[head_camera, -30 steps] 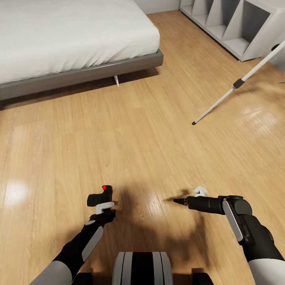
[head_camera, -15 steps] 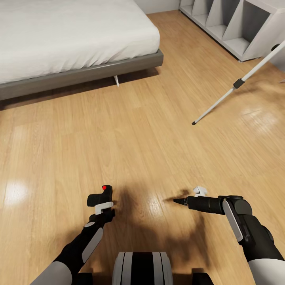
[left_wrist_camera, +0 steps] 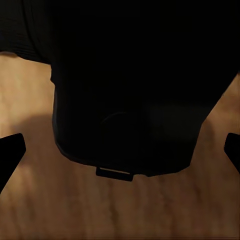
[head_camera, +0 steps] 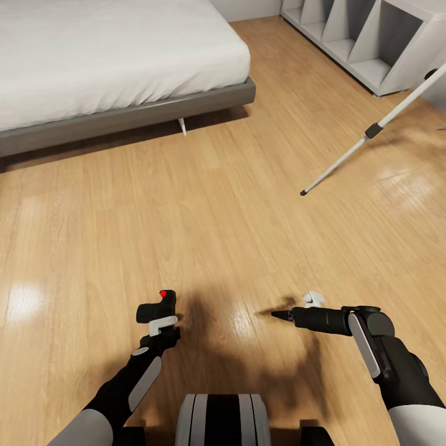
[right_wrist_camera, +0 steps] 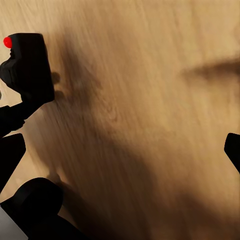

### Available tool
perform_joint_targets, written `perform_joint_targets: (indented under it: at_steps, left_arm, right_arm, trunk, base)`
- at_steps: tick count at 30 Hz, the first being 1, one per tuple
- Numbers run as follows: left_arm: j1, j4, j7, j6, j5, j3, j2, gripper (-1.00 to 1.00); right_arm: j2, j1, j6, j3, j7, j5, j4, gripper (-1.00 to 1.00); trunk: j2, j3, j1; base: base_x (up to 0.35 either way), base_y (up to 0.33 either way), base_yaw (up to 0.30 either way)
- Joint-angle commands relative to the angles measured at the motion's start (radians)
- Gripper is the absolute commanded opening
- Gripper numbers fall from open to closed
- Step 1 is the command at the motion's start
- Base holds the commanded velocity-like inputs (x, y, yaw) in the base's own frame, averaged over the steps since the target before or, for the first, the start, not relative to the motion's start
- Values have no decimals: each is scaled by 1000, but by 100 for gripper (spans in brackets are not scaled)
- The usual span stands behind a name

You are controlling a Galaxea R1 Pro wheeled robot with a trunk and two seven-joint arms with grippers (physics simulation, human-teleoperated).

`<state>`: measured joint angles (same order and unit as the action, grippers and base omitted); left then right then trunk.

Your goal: Attach the digital camera to the camera tripod in the bedroom.

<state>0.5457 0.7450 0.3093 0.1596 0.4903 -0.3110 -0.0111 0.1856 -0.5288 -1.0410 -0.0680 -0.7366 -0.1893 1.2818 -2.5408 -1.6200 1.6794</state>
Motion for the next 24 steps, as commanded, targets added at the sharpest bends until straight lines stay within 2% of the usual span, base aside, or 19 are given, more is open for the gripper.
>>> perform_joint_targets:
  at_steps: [1, 12, 24]
  left_arm:
    - [0, 2, 9, 4, 7, -6, -1, 100]
    - [0, 2, 3, 6, 7, -33, -1, 100]
    - [0, 2, 3, 6, 7, -40, -2, 100]
  right_arm:
    - [0, 0, -6, -1, -1, -2, 0, 100]
    - [0, 0, -6, -1, -1, -2, 1, 100]
    - [0, 0, -6, -1, -1, -2, -1, 100]
  trunk:
    - [0, -1, 0]
    - [0, -1, 0]
    - [0, -1, 0]
  base:
    - [0, 0, 0]
    - [0, 0, 0]
    - [0, 0, 0]
